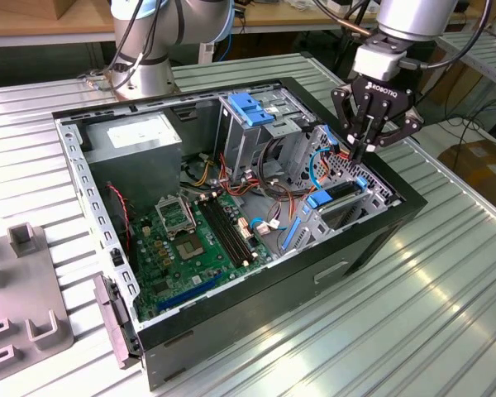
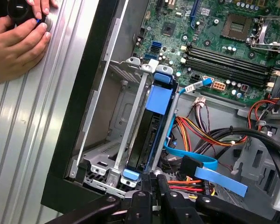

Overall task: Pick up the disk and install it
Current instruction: 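Insert the first disk wire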

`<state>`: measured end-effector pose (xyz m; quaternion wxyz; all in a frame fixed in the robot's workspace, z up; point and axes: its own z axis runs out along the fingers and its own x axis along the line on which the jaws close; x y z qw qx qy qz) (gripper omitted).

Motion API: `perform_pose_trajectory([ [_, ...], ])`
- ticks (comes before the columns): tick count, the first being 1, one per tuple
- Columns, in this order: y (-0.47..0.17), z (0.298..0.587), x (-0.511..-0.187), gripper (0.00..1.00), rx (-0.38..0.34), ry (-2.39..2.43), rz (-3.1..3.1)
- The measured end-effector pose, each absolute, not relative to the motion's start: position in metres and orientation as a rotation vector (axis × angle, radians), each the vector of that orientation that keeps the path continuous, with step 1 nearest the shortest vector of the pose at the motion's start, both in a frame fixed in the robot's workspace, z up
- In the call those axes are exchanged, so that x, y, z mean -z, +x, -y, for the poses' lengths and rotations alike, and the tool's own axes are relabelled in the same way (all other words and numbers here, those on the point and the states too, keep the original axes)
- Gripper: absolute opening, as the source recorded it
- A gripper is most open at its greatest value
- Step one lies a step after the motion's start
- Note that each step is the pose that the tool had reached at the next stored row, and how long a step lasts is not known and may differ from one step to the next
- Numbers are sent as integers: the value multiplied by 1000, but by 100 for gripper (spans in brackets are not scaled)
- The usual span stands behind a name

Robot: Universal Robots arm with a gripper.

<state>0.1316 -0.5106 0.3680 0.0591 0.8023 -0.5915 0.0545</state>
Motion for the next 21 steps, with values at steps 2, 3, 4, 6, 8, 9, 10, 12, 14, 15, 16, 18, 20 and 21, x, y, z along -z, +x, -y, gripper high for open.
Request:
perform_pose_trajectory([
  [2, 131, 511, -368, 17, -164, 2416, 1808],
  [3, 131, 511, -368, 17, -162, 2404, 1824],
  [4, 131, 511, -368, 17, -160, 2384, 1849],
  [6, 131, 511, -368, 17, -158, 2359, 1878],
  [8, 131, 511, -367, 17, -154, 2322, 1920],
  [9, 131, 511, -367, 17, -154, 2313, 1931],
  [10, 131, 511, -367, 17, -153, 2311, 1934],
  [12, 131, 511, -367, 17, -153, 2310, 1935],
  [14, 130, 511, -367, 17, -153, 2310, 1935],
  [15, 130, 511, -367, 17, -153, 2310, 1935],
  [16, 130, 511, -367, 17, -153, 2310, 1935],
  [18, 130, 511, -367, 17, -153, 2310, 1935],
  [20, 130, 511, -366, 17, -152, 2303, 1942],
  [21, 130, 511, -366, 17, -152, 2295, 1951],
])
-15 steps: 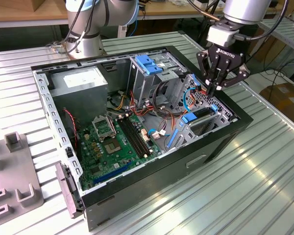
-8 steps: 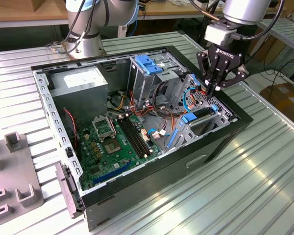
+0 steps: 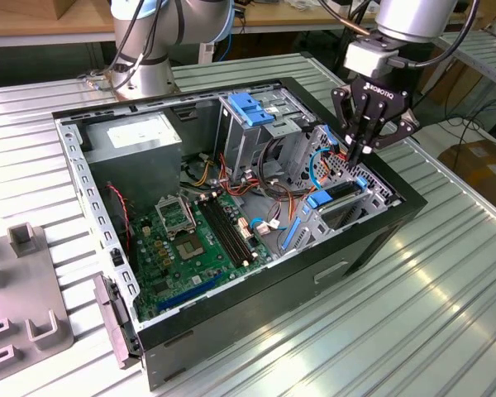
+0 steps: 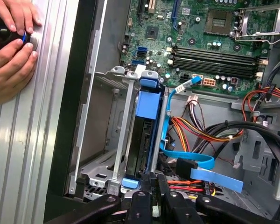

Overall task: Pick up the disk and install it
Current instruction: 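Insert the first disk wire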

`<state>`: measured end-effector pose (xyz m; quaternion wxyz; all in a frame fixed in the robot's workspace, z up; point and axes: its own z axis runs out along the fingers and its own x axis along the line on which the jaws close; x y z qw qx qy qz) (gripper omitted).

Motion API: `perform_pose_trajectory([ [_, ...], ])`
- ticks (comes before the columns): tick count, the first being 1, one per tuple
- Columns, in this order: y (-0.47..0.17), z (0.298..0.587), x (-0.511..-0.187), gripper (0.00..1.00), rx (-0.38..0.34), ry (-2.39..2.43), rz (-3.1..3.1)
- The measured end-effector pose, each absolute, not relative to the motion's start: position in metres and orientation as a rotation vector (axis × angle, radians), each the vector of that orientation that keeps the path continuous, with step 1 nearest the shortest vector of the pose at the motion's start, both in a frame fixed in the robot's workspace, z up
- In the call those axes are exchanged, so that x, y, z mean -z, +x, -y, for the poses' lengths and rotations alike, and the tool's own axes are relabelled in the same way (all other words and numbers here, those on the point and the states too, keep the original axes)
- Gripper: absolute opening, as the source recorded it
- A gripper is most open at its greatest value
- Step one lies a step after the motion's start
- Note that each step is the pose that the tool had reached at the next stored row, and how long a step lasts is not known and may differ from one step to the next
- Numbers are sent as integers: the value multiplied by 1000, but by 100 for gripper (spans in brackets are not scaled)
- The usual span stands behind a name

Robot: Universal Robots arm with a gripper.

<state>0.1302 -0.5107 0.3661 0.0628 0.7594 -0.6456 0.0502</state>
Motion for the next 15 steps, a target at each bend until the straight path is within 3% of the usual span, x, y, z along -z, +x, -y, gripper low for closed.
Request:
perform_pose_trajectory([
  [15, 130, 514, -361, 17, -129, 2128, 2132],
])
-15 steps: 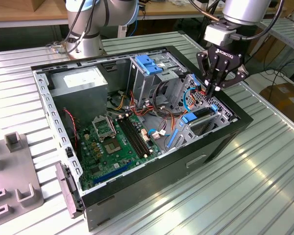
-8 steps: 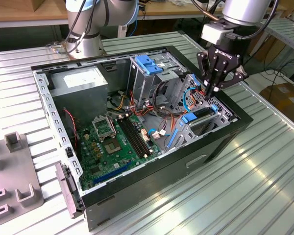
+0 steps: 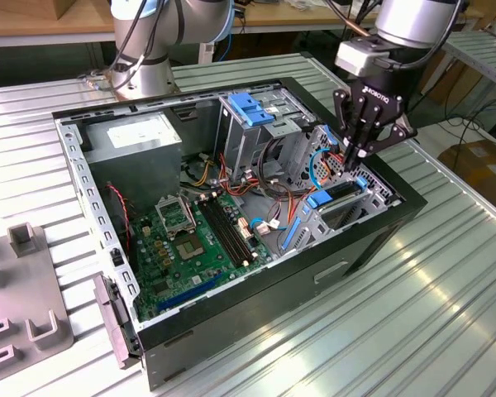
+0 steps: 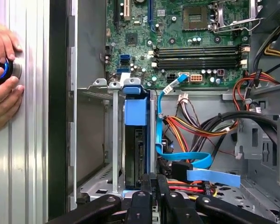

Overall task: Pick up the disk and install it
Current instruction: 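Insert the first disk wire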

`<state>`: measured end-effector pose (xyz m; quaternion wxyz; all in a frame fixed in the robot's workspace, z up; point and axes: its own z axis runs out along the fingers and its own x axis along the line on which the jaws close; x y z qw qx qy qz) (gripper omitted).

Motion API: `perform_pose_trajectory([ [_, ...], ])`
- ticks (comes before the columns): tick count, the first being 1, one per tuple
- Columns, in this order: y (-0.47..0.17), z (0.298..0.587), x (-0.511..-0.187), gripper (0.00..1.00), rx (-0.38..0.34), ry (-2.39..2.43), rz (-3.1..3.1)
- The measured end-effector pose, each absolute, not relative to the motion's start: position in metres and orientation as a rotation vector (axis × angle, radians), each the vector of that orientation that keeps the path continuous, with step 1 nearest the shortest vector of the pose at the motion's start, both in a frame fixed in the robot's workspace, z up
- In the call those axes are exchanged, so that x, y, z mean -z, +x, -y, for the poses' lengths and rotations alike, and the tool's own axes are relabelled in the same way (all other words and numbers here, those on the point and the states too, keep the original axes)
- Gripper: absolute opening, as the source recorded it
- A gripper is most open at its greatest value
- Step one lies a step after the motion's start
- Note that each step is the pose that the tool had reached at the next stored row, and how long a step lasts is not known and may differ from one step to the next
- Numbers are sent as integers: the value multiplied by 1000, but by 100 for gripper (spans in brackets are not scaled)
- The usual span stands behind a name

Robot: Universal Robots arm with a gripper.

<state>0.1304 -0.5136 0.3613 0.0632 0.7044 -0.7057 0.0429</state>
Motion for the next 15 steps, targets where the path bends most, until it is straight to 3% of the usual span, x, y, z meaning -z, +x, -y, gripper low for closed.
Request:
perform_pose_trajectory([
  [15, 122, 536, -354, 17, -78, 2163, 2159],
])
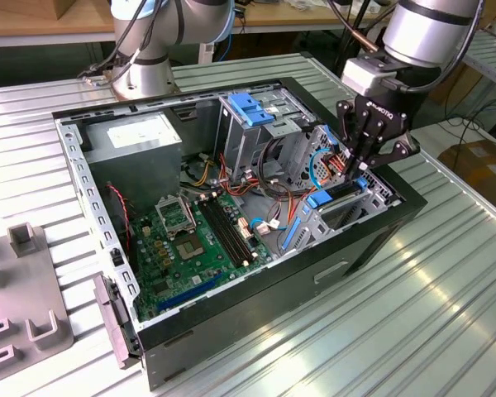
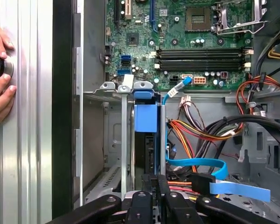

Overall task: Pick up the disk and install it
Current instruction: 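Insert the first disk wire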

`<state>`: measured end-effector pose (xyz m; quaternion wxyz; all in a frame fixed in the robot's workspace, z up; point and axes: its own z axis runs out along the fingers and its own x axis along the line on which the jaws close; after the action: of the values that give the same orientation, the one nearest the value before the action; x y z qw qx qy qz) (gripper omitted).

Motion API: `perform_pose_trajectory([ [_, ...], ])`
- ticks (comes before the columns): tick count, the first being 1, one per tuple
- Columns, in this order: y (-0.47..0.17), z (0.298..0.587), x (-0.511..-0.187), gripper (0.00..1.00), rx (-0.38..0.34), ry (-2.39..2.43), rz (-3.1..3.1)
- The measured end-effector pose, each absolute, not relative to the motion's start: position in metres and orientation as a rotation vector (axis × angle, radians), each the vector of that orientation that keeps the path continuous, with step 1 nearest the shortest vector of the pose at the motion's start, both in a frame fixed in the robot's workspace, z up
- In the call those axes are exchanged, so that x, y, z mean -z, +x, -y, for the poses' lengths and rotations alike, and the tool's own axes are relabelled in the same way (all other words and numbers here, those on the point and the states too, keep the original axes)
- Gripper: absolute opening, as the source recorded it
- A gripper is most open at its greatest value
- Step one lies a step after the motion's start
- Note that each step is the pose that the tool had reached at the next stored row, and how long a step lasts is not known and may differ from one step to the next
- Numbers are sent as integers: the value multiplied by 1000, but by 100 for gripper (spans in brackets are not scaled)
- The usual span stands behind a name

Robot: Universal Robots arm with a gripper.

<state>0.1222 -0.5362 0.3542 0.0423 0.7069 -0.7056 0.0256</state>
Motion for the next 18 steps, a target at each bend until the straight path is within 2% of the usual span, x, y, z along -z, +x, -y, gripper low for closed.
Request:
perform_pose_trajectory([
  [18, 118, 537, -347, 17, -80, 2193, 2130],
])
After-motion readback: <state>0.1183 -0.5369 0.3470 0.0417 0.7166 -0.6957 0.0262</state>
